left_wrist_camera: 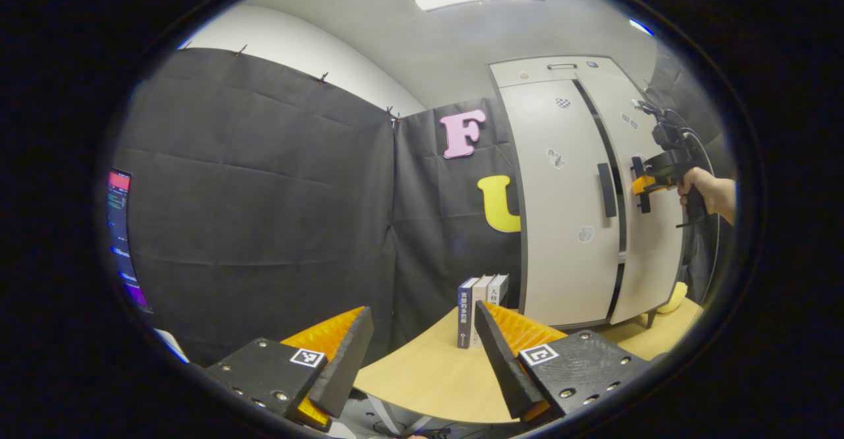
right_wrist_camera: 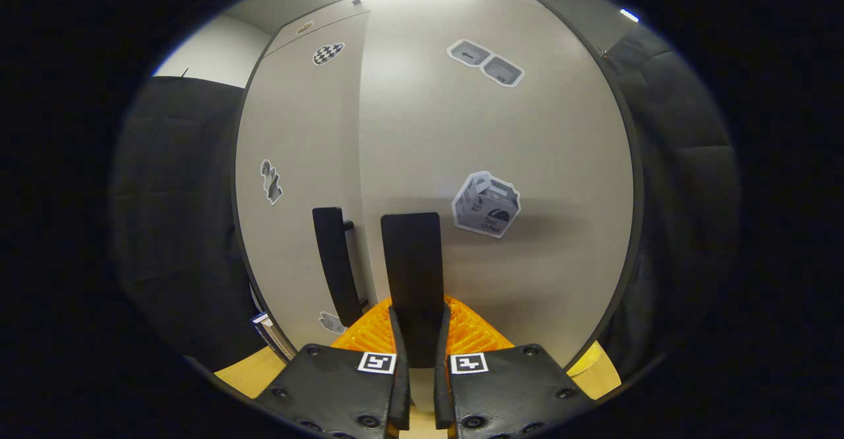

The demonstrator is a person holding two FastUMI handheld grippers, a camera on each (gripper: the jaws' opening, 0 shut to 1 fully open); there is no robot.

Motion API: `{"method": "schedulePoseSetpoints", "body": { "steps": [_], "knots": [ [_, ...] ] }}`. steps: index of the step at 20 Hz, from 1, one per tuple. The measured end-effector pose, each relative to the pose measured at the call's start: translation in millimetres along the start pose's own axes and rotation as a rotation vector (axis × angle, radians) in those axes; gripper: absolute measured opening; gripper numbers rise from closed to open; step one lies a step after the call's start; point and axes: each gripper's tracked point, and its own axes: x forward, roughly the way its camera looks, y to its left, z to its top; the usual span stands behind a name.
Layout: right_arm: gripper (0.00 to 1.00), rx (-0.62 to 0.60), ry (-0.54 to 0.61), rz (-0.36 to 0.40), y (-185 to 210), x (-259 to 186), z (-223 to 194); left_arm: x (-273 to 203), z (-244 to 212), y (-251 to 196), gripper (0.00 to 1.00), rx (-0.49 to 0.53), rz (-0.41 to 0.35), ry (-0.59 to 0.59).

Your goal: Open the right door of the double-door shoe cabinet with the right hand, and open the left door with the left hand.

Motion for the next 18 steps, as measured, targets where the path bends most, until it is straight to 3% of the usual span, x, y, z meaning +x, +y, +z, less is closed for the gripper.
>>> {"method": "schedulePoseSetpoints", "body": {
  "steps": [18],
  "knots": [
    [0.14, -0.029, 0.031, 0.099, -11, -48, -5, 3, 12, -51, 0.91, 0.014, -0.109, -0.029]
  ]
}}
